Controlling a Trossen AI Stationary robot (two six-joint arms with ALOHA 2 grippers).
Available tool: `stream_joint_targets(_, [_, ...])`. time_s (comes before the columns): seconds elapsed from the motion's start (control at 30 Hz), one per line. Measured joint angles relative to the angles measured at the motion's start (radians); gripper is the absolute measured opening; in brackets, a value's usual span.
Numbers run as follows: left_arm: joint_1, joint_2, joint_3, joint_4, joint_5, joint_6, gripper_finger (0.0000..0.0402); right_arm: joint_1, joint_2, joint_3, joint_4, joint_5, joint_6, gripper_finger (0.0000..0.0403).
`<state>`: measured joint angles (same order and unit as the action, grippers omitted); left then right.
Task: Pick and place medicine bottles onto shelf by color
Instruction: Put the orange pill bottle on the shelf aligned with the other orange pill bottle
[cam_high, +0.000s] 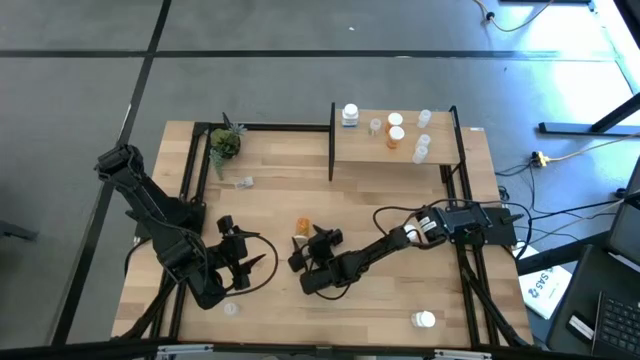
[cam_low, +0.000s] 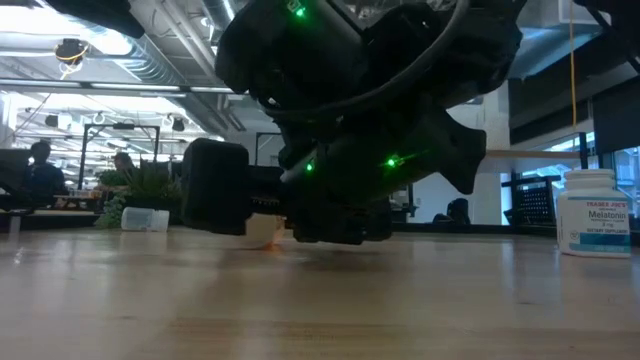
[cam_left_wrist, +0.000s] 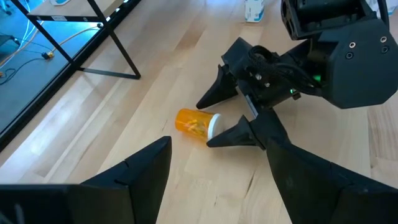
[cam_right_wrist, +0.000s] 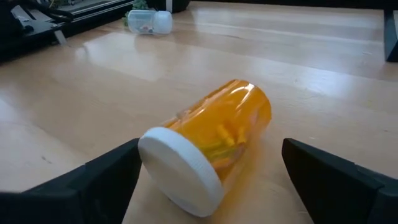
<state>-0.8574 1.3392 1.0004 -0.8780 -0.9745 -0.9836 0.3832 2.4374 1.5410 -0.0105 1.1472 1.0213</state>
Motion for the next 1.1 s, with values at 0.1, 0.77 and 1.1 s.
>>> stream_joint_targets(0.1, [0.000,0.000,0.000,0.000,0.000,0.000,0.0259,0.000,0.000,0.000,0.000,0.000,0.000,0.0366])
stream_joint_targets(0.77, [0.000,0.000,0.000,0.000,0.000,0.000,0.0259,0.004,0.000,0.000,-0.022,0.003,0.020,0.0237])
stream_joint_targets(1.1, [0.000,0.000,0.000,0.000,0.000,0.000,0.0259,0.013,0.000,0.000,-0.029,0.003,-0.036,0.0235])
